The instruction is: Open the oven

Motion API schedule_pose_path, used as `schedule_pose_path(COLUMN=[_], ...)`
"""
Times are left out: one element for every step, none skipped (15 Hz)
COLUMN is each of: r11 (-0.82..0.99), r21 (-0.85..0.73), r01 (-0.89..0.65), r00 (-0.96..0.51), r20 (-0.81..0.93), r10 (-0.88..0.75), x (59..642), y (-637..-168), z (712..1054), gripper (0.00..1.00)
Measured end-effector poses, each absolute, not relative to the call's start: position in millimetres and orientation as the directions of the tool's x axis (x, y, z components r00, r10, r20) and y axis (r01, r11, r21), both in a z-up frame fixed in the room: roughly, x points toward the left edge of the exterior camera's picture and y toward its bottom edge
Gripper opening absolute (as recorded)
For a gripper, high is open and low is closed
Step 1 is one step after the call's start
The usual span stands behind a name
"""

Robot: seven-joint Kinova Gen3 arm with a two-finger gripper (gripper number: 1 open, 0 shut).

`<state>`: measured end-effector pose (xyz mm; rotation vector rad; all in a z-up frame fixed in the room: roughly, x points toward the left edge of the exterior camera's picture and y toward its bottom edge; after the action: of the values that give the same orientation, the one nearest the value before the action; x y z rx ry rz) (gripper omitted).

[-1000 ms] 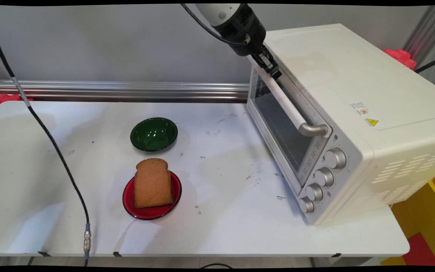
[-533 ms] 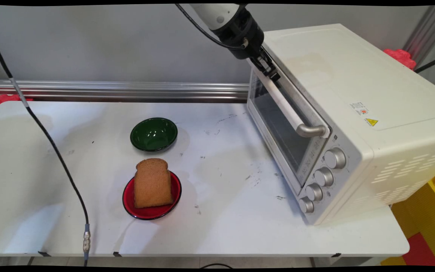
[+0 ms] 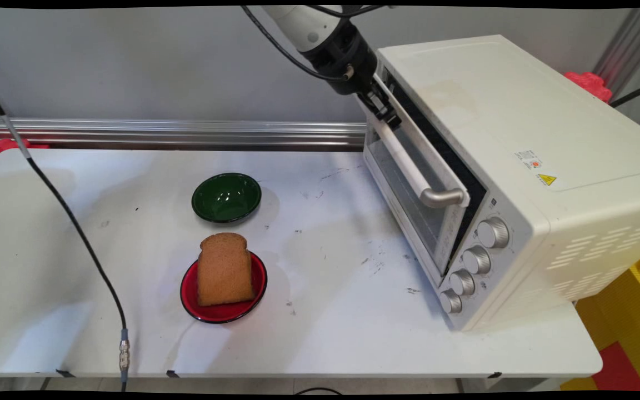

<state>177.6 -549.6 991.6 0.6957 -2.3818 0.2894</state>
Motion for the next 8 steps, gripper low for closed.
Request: schedule_pose_path(r11=[0.835,0.834,0.833,0.831,0.830,0.829,0.828,0.826], r21=[-0.031,-0.029,-0.028,-0.026,-0.025,-0.024,-0.023,-0.021], r01=[-0.549,-0.551,-0.553,-0.555,-0.558,-0.559,-0.561,-0.563], r00=[-0.661,-0.662,-0.663,-0.664,-0.665,-0.667,-0.669,-0.670], r20=[0.627,0.624,0.620,0.616,0.611,0.606,0.602,0.598], r10=[-0.411,-0.416,-0.420,-0.424,-0.429,-0.433,-0.437,-0.441], x=[180,182,185,188,191,194,197,201], y=[-548,-546,-544,-541,-539,-537,-534,-531], z=[991,990,989,989,988,987,986,984], gripper=[0.00,0.00,0.00,0.00,0.00,0.00,0.00,0.00])
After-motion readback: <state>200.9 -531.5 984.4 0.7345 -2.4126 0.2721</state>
